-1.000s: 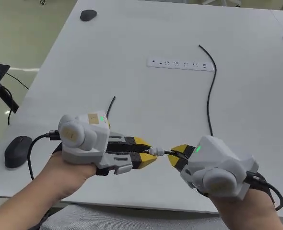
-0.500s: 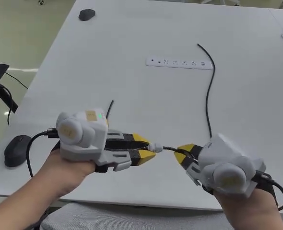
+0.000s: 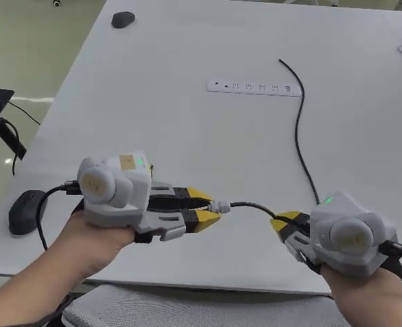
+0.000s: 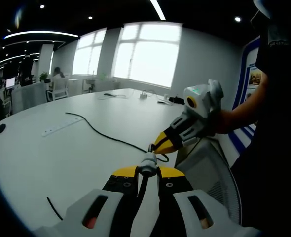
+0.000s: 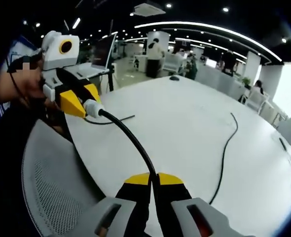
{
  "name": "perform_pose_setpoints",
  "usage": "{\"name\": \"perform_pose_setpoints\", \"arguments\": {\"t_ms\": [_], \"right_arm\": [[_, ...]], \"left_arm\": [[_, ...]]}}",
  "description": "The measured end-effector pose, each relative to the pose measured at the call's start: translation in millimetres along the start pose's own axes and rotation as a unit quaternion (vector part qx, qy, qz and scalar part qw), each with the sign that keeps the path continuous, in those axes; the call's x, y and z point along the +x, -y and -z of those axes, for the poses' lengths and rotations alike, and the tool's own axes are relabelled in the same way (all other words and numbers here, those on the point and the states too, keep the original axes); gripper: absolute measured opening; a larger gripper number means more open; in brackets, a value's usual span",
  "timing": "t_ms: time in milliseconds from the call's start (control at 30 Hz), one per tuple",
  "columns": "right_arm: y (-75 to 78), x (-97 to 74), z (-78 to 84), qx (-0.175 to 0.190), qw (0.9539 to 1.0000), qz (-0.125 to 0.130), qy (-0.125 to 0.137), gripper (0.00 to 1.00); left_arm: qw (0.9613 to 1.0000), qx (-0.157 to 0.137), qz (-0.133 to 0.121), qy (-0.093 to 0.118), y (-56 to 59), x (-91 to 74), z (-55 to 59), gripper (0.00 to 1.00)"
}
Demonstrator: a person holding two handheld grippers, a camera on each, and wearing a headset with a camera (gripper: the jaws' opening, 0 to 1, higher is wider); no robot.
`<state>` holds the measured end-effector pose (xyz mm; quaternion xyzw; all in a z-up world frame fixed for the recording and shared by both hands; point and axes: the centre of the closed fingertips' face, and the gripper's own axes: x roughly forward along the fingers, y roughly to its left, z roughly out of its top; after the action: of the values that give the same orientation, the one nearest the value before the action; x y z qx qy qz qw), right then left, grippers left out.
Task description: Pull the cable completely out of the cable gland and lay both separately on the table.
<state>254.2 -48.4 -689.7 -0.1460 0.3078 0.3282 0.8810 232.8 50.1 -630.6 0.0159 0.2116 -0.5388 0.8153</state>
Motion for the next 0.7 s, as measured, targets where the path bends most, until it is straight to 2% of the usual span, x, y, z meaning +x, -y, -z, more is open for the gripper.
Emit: {"name": "perform_pose_setpoints", "arguments": {"t_ms": [133, 500, 633, 700], "right_arm": [[2.9, 0.9, 14.0, 0.055, 0.9984, -0.001, -0.009, 0.00], [2.6, -1.5, 11.3, 0.053, 0.9986, -0.001, -0.002, 0.00], [0.9, -4.9, 8.1, 0.066, 0.9978, -0.011, 0.000, 0.00], [2.0, -7.8, 3.5, 0.072, 0.9974, -0.006, 0.008, 0.01]], "left_arm": [[1.0000, -0.002, 0.000, -0.001, 1.1, -1.0, 2.1, 0.15], [1.0000, -0.001, -0.003, -0.007, -0.2, -1.8, 4.5, 0.15], [1.0000, -0.003, -0.005, -0.004, -2.8, -3.4, 2.9, 0.15], [1.0000, -0.006, -0.006, -0.002, -3.8, -4.0, 1.4, 0.15]]}}
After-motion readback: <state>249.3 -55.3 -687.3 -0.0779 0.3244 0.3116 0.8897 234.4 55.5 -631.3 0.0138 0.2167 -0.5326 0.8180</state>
